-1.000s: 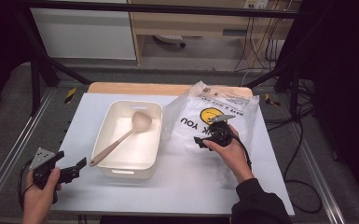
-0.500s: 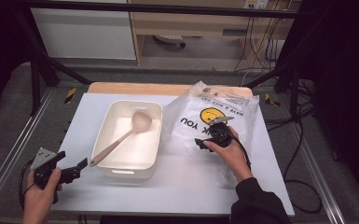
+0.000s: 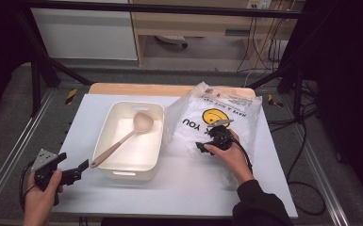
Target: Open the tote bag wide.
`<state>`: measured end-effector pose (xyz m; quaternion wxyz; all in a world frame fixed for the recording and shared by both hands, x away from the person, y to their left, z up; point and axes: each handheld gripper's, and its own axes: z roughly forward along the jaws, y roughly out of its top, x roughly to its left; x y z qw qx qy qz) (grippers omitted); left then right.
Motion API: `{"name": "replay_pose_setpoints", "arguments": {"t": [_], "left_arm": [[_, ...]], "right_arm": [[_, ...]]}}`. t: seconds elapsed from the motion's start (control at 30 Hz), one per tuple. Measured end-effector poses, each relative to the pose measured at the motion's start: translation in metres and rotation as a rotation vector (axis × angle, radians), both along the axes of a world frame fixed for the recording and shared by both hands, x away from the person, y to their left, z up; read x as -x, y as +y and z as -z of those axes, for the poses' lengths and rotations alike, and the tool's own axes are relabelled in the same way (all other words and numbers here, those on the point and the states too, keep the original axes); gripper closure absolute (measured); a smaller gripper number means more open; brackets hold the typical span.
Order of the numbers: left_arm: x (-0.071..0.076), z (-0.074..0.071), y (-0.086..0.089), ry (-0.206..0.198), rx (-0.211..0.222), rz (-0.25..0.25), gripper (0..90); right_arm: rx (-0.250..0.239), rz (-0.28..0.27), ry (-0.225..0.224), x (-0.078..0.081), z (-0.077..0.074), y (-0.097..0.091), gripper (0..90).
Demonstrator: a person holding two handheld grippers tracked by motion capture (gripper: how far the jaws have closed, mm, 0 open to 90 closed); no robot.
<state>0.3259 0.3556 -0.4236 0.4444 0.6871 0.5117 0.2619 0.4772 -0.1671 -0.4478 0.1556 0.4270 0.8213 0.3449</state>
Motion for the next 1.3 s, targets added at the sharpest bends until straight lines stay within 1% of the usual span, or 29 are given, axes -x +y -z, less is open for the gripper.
{"name": "replay_pose_setpoints", "arguments": {"t": [0.2,0.23,0.43,0.6,0.8,0.87,1.0,1.07,1.17,1.23,1.3], "left_arm": [[0.0,0.0,0.0,-0.001,-0.002,0.0,6.0],[0.0,0.0,0.0,-0.002,-0.004,0.0,6.0],[0.0,0.0,0.0,-0.001,-0.005,0.0,6.0],[0.0,0.0,0.0,-0.002,-0.005,-0.001,6.0],[0.001,-0.001,0.0,-0.004,-0.002,-0.003,6.0],[0.001,-0.001,0.0,-0.001,-0.007,-0.002,6.0],[0.001,-0.001,0.0,-0.003,-0.004,-0.006,6.0],[0.001,-0.001,0.001,-0.002,-0.006,-0.005,6.0],[0.001,-0.001,0.001,-0.002,-0.005,-0.006,6.0],[0.001,-0.001,0.001,-0.005,-0.003,-0.007,6.1],[0.001,-0.001,0.001,-0.003,-0.004,-0.007,6.0]], "right_arm": [[0.017,-0.015,0.0,0.002,0.002,0.004,9.0],[0.019,-0.019,0.006,0.003,0.002,0.004,9.0],[0.059,-0.04,0.011,0.006,0.008,0.008,8.1],[0.054,-0.035,0.0,0.008,0.008,0.009,11.5],[0.037,-0.014,-0.019,0.008,0.006,0.004,27.8],[0.031,-0.007,-0.027,0.008,0.006,0.002,34.9],[0.019,0.009,-0.03,0.007,0.005,-0.002,47.8],[0.011,0.019,-0.027,0.006,0.004,-0.003,54.7],[0.001,0.034,-0.026,0.005,0.004,-0.004,62.8],[-0.01,0.032,-0.022,0.005,0.004,-0.004,67.0],[-0.018,0.021,-0.013,0.006,0.003,-0.004,73.1]]}}
